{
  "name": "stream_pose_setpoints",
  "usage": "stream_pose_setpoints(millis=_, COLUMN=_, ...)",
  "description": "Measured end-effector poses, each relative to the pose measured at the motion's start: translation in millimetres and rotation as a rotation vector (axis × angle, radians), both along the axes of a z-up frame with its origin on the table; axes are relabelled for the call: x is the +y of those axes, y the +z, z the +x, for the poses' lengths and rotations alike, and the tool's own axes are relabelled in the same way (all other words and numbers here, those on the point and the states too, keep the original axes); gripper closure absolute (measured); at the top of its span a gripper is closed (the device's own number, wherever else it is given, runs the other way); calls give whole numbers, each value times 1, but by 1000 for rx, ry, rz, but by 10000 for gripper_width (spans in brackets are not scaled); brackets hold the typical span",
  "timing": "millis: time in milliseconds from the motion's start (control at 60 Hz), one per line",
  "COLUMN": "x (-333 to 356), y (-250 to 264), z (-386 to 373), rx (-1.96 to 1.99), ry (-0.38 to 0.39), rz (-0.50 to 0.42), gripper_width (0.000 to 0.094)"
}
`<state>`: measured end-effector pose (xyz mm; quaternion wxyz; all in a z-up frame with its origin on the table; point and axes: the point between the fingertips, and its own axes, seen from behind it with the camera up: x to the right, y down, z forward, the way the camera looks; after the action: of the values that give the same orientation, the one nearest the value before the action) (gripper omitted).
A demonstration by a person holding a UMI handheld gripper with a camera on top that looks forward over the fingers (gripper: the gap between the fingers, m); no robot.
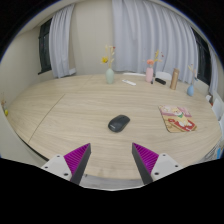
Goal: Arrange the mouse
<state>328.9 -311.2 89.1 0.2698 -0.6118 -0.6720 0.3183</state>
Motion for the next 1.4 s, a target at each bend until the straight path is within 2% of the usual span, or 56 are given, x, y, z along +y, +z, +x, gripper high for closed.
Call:
stream_pose_setpoints(millis=167, x=-15, y=-13, z=-34, rx=35, ry=-15, rz=13, gripper_width=77)
stream_pose_setpoints(millis=800, x=-3, y=-99, z=-159, rx=7, ry=-112, rz=16, gripper_width=74)
stream_pose_setpoints(millis=1050, x=-10, y=-99, z=-198, rx=22, ry=-92, rz=0, gripper_width=83)
stream_pose_setpoints(millis=1200, x=-11, y=-100, z=-211, rx=30, ry=-72, rz=25, gripper_width=204)
stream_pose_setpoints(millis=1317, x=-9, y=-100, z=-211, rx=34, ry=-62, rz=39, gripper_width=418)
stream_pose_setpoints(millis=1400, x=-8, y=-100, z=-209, rx=40, ry=-61, rz=53, gripper_width=436)
